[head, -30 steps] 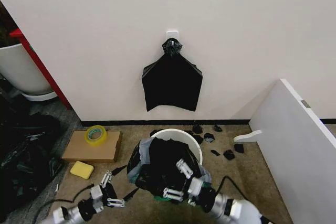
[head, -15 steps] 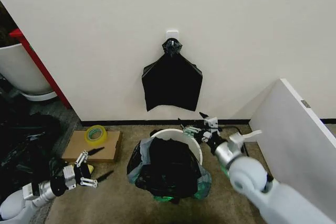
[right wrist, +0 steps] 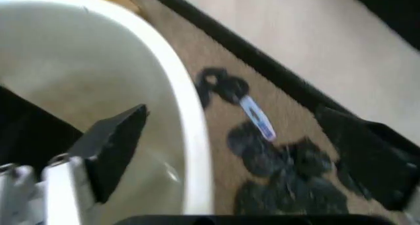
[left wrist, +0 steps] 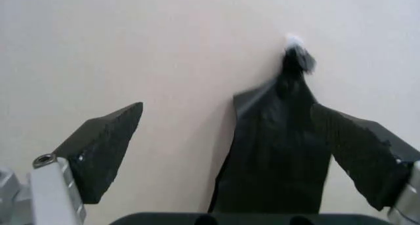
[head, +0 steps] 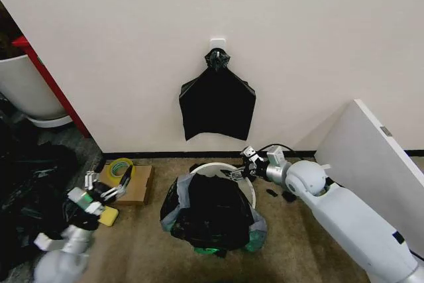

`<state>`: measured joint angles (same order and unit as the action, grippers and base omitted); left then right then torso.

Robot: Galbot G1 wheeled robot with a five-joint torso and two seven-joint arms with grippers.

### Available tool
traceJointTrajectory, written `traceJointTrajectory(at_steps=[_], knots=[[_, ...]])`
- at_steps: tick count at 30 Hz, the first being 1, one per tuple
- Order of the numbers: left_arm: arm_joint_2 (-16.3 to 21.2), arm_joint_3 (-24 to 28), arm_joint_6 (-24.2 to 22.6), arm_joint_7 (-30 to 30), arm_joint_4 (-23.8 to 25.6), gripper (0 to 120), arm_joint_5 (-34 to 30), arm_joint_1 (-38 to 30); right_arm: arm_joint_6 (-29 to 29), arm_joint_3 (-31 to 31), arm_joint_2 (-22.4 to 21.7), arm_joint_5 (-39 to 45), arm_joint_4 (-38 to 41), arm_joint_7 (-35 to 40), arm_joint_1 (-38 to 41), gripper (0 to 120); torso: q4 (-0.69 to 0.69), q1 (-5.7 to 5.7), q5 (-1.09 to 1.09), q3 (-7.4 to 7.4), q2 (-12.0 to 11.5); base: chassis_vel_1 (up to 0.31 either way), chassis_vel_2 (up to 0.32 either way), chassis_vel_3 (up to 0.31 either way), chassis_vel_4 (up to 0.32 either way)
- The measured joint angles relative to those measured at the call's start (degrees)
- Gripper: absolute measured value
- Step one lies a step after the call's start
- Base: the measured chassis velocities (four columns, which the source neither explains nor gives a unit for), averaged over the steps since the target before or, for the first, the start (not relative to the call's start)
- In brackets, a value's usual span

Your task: Place the garbage bag over the trash bin.

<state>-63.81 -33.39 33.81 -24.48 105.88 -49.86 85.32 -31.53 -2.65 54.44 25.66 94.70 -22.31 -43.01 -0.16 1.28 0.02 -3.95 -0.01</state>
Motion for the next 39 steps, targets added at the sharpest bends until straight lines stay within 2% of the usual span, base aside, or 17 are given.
traceJointTrajectory(at_steps=[3,15,18,21,22,23,26,29,31,32,35,39], knots=[[-0.53,0.95,-1.56,3.59,1.97,100,0.31,-0.73,-1.75,-0.02,-0.47,0.78,0.54,1.75,-0.81,75,0.01,0.00,0.00,0.00,0.00,0.000,0.000,0.000,0.000],[0.18,0.75,-1.85,5.26,0.28,100,1.71,-1.40,-8.64,-0.42,-3.63,7.49,6.90,10.62,-4.55,33,0.01,0.00,-0.02,0.01,0.01,0.000,0.000,0.000,0.000],[0.07,0.74,-1.85,5.28,0.28,100,1.89,-1.34,-10.20,-0.80,-3.31,11.09,8.17,16.44,-5.25,23,0.02,-0.01,-0.02,0.01,0.01,0.000,0.000,0.000,0.000],[0.07,0.66,-1.66,5.38,0.25,100,2.14,-1.14,-10.56,-2.16,-3.28,19.91,11.00,29.75,-6.55,10,0.02,-0.01,-0.02,0.01,0.01,0.000,0.000,0.000,0.000],[0.07,0.66,-1.66,5.38,0.25,100,2.14,-1.14,-10.56,-2.16,-3.28,19.91,11.00,29.75,-6.55,10,0.02,-0.01,-0.02,0.01,0.01,0.000,0.000,0.000,0.000],[0.08,0.60,-1.50,5.45,0.18,100,2.23,-1.07,-10.44,-2.75,-3.20,24.58,12.45,36.54,-7.18,6,0.02,-0.01,-0.01,0.01,0.01,0.000,0.000,0.000,0.000],[0.11,0.51,-1.01,5.56,0.05,100,2.47,-0.85,-6.99,-3.97,-2.41,37.22,17.44,56.06,-10.09,0,0.03,-0.01,-0.01,0.01,0.01,0.000,0.000,0.000,0.000],[0.06,0.49,-0.63,5.68,-0.11,100,2.91,-0.71,-0.27,-4.66,-0.80,44.00,22.06,72.44,-13.95,0,0.01,-0.01,-0.01,0.01,0.01,0.000,0.000,0.000,0.000],[0.04,0.50,-0.59,5.69,-0.16,100,2.99,-0.70,1.37,-4.79,-0.30,44.72,22.90,75.03,-14.65,0,0.00,-0.01,0.00,0.01,0.00,0.000,0.000,0.000,0.000],[-0.03,0.57,-0.52,5.70,-0.30,100,3.18,-0.72,4.70,-4.83,0.94,45.87,24.45,79.69,-16.05,0,0.01,-0.01,-0.01,0.01,0.01,0.000,0.000,0.000,0.000],[-0.31,0.86,-0.48,5.76,-0.50,100,3.69,-0.88,11.05,-3.63,4.31,46.29,27.34,87.23,-19.42,0,0.01,-0.01,-0.02,0.00,0.00,0.000,0.000,0.000,0.000],[-0.60,1.11,-0.48,5.82,-0.47,100,3.96,-0.93,17.58,-2.34,8.41,42.21,29.27,91.74,-24.08,0,0.01,-0.01,-0.03,0.00,0.01,0.000,0.000,0.000,0.000]])
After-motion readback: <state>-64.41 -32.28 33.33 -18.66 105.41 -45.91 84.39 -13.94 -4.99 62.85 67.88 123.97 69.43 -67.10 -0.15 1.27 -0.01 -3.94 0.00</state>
